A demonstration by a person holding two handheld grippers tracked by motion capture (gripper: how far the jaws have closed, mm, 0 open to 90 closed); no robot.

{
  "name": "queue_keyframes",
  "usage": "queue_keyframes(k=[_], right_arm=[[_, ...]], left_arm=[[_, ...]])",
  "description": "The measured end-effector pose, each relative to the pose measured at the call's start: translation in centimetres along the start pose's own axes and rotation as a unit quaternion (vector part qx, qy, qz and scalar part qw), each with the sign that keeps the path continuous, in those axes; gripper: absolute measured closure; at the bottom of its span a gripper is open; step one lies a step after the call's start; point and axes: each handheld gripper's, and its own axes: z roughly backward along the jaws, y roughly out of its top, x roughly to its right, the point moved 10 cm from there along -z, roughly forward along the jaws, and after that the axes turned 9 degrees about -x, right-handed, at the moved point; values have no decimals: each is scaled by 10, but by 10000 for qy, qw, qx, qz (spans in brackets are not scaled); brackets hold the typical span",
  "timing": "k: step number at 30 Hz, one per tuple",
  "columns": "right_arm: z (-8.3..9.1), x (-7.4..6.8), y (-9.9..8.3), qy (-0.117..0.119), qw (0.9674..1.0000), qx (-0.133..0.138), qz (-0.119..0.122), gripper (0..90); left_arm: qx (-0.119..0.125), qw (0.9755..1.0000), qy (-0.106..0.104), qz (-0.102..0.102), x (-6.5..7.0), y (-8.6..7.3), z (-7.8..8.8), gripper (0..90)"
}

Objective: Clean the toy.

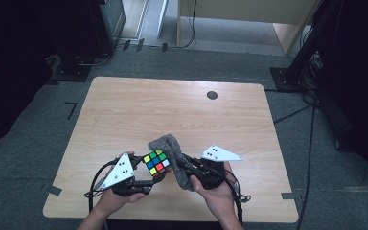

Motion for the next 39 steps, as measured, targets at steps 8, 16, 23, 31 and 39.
queue_keyframes(k=[8, 16, 23, 31, 39], right_arm=[[7, -10, 7, 123, 9997, 211, 60, 787], [-6, 1, -5, -12, 9999, -101, -16, 787], [-14, 1, -10, 138, 9997, -188, -124, 788], [-33, -25, -24, 629, 9972, -401, 33, 788], [-44, -45, -33, 890, 9939, -521, 381, 788]], left_arm=[[-13, 10000, 55, -67, 3, 2, 1, 341], [254, 9996, -35, 139, -1, 9, 9, 340], [628, 9975, 120, 306, -8, 17, 19, 340], [739, 9960, 132, 487, -11, 18, 21, 340], [780, 9954, 176, 536, -14, 19, 23, 340]])
